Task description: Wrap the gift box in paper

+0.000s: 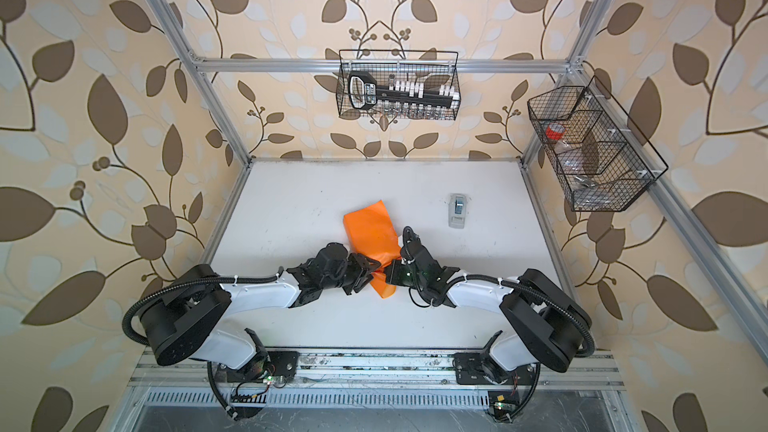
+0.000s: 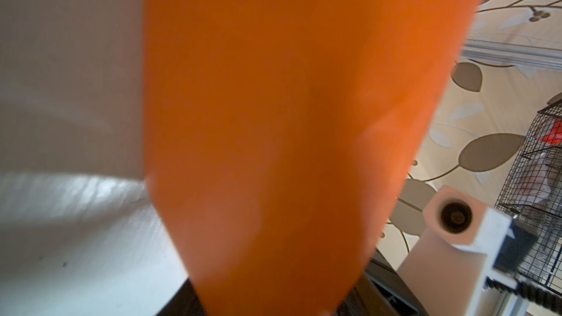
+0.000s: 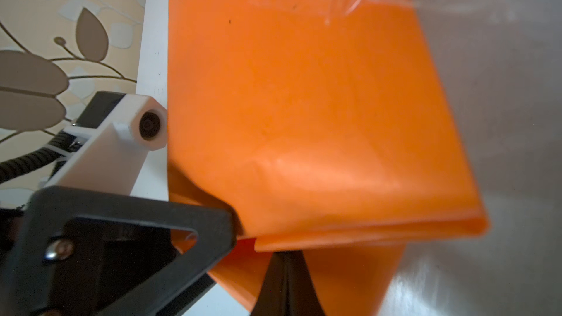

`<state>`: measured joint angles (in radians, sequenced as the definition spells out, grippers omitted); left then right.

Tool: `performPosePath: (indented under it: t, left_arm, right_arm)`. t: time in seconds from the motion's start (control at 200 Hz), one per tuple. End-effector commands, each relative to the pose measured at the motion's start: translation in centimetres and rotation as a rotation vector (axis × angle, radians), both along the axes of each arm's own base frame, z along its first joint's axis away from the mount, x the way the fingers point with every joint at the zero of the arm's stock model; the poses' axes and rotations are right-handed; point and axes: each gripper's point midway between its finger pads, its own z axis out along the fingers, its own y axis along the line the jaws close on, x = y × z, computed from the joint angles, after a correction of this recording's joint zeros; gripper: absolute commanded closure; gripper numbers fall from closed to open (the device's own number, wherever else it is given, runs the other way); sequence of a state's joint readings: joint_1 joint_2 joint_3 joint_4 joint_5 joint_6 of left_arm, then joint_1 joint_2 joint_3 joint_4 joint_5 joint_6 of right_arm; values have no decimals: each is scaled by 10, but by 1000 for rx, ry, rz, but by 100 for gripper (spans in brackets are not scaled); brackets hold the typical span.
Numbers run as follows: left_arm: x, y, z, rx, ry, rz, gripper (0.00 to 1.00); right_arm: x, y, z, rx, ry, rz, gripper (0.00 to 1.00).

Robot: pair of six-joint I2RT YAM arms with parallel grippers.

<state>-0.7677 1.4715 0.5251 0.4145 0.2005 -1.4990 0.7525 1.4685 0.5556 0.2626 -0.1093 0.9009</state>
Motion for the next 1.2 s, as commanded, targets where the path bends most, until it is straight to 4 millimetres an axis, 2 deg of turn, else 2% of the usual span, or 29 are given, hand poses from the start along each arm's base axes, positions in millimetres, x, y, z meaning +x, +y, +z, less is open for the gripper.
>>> performPosePath:
  t: [0.0,0.2,0.51,0.655,1.025,1.195]
  left_arm:
    - [9,-10,18,-38,-42,14,47]
    - [12,-8,21,-29,-48,38,47]
    - [20,-4,22,-37,-45,97,61]
    - [21,-1,19,-27,-39,113,65]
    - [22,0,6,-19,-11,136,70]
    - [21,2,1,-17,-1,148,71]
  right_arm:
    - [-1,4,-5,6,13,12,100]
    - [0,4,-6,8,15,16,100]
    - [2,-1,-7,3,21,23,100]
    - [3,-3,-9,2,26,26,100]
    - [0,-5,-31,-7,70,18,100]
    - [0,-6,-36,-15,78,16,100]
